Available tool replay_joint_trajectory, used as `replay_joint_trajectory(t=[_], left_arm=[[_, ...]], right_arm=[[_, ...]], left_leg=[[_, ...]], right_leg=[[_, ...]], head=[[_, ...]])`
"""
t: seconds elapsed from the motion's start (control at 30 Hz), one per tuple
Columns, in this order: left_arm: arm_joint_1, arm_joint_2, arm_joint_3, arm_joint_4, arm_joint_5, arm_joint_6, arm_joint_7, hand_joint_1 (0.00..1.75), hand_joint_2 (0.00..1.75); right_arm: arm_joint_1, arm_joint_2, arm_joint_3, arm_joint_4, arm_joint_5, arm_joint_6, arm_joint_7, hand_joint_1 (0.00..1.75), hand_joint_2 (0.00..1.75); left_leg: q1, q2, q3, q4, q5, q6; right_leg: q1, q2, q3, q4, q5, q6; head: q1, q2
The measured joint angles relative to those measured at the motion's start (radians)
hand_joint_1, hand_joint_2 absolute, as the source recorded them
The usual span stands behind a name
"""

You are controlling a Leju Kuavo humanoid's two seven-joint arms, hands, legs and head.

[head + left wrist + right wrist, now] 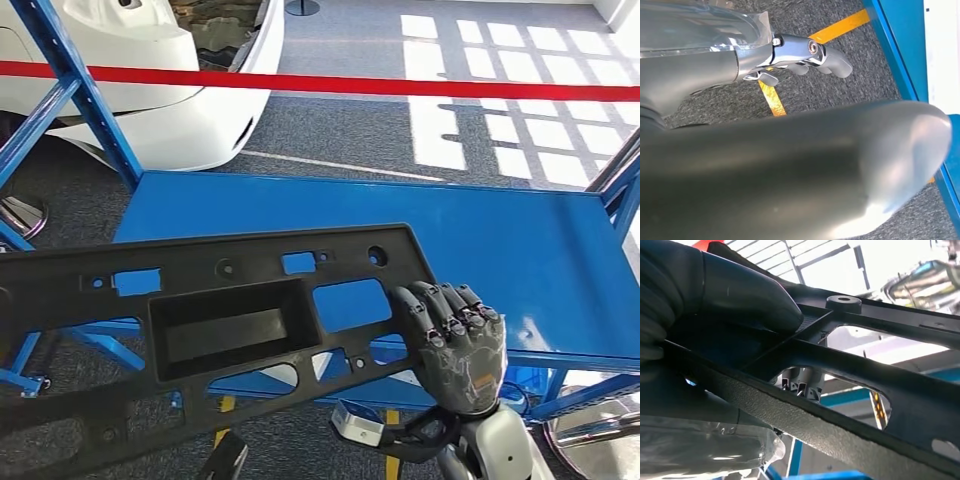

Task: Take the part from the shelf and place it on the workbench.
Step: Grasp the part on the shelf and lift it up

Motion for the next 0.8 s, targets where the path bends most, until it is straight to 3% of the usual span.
replay_joint_trajectory(t=[0.37, 0.6, 0.73, 0.8], left_arm=[[0.001, -0.003, 0.022, 0.000, 0.006, 0.008, -0.007, 0.00, 0.00], [0.012, -0.003, 0.041, 0.000, 0.011, 0.019, -0.024, 0.00, 0.00], [0.016, -0.003, 0.047, 0.000, 0.002, 0.010, -0.045, 0.00, 1.75], [0.017, -0.003, 0.047, 0.000, -0.001, 0.001, -0.064, 0.00, 1.75]], right_arm=[[0.057, 0.004, 0.012, -0.076, 0.002, 0.000, -0.021, 1.75, 1.75], [0.142, 0.037, -0.030, -0.079, 0.002, 0.000, -0.053, 1.75, 1.75], [0.164, 0.042, -0.043, -0.064, 0.002, 0.001, -0.026, 1.75, 1.75], [0.166, 0.042, -0.043, -0.052, 0.002, 0.001, -0.014, 1.75, 1.75]], left_leg=[[0.000, 0.000, 0.000, 0.000, 0.000, 0.000], [0.000, 0.000, 0.000, 0.000, 0.000, 0.000], [0.000, 0.000, 0.000, 0.000, 0.000, 0.000], [0.000, 0.000, 0.000, 0.000, 0.000, 0.000]], right_leg=[[-0.001, 0.000, -0.001, 0.000, 0.000, 0.000], [-0.001, 0.000, -0.001, 0.000, 0.000, 0.000], [-0.001, 0.000, -0.001, 0.000, 0.000, 0.000], [-0.001, 0.000, -0.001, 0.000, 0.000, 0.000]], head=[[0.000, 0.000], [0.000, 0.000], [0.000, 0.000], [0.000, 0.000]])
